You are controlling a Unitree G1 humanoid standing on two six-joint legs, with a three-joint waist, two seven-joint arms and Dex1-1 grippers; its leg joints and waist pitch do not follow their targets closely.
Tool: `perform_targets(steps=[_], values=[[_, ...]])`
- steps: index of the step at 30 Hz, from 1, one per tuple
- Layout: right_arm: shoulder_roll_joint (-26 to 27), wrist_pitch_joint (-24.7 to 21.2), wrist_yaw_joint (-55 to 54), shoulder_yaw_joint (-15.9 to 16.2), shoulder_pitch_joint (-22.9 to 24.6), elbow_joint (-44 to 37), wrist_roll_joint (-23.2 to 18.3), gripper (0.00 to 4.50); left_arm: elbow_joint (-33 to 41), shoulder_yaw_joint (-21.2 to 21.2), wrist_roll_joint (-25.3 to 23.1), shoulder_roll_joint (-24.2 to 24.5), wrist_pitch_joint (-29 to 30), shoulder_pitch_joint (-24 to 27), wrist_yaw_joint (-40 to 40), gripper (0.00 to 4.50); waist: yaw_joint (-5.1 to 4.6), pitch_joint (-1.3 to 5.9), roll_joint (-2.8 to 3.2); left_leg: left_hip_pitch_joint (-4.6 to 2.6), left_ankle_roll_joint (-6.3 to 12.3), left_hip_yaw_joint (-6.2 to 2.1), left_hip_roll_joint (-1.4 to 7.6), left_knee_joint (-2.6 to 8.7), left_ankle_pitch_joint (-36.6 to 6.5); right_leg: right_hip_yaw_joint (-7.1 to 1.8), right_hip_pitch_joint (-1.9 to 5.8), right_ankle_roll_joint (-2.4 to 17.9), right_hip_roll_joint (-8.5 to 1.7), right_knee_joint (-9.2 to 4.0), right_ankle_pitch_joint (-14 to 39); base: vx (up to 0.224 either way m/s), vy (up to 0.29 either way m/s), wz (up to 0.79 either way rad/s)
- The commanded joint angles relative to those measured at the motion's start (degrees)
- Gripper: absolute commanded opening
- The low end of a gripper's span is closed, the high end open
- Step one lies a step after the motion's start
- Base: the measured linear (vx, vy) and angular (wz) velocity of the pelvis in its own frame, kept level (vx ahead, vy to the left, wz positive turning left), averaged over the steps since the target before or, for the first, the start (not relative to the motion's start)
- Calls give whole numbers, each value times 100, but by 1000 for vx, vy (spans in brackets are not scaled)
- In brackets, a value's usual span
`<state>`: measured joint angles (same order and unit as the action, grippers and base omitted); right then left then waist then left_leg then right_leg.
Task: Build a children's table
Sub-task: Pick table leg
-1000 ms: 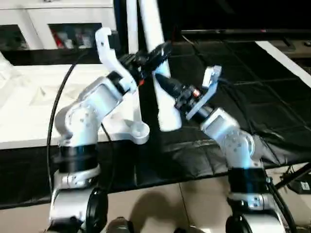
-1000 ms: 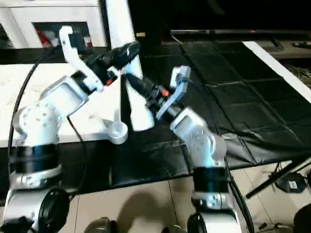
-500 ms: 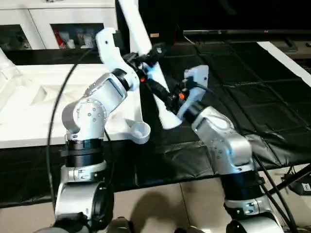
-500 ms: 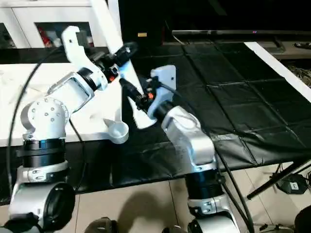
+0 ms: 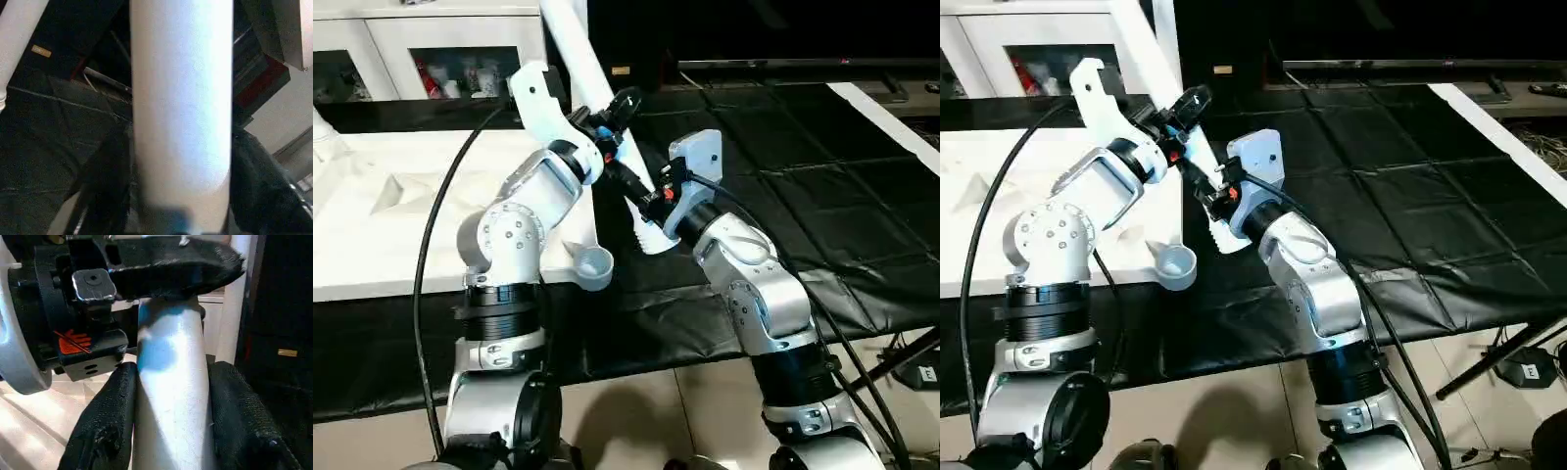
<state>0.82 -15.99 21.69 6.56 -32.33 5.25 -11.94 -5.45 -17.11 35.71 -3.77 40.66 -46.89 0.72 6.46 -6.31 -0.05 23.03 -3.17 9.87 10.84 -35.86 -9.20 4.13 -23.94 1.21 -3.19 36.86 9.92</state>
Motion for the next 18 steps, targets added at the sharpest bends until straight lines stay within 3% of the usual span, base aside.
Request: perform_targets(steps=[1,2,3,7,14,15,18], values=[[-17,97,-14,4,-94,60,58,180,21,6,-12,3,-40,-111,-95,244,-1,622,40,-117,-139,-112,179,413,-1274,-303,328,658,-463,-541,1570,0,0,0],[-15,108,-14,10,-97,72,74,180,27,12,-23,14,-38,-103,-103,236,-2,625,39,-121,-134,-111,180,410,-1269,-303,330,668,-463,-536,1547,0,0,0],[-21,113,-2,20,-103,88,93,180,36,7,-26,9,-49,-94,-129,228,-7,622,2,-120,-123,-104,180,412,-1264,-304,330,668,-462,-545,1547,0,0,0],[-44,150,38,67,-126,121,143,180,63,-23,0,-19,-65,-88,-173,193,-1,618,17,-121,-112,-103,184,410,-1222,-305,327,698,-463,-529,1512,0,0,0],[-72,192,63,124,-125,135,195,180,87,-32,24,-53,-68,-46,-235,185,-1,622,27,-126,-113,-108,187,411,-1259,-302,328,685,-464,-533,1526,0,0,0],[-64,157,82,126,-106,126,184,180,91,-42,36,-67,-78,-46,-260,185,-4,624,4,-121,-104,-102,182,407,-1241,-303,332,685,-462,-535,1509,0,0,0],[-53,123,91,115,-89,125,151,250,95,-47,38,-79,-104,-45,-287,184,0,619,14,-122,-94,-104,185,409,-1233,-302,327,690,-464,-532,1533,0,0,0]])
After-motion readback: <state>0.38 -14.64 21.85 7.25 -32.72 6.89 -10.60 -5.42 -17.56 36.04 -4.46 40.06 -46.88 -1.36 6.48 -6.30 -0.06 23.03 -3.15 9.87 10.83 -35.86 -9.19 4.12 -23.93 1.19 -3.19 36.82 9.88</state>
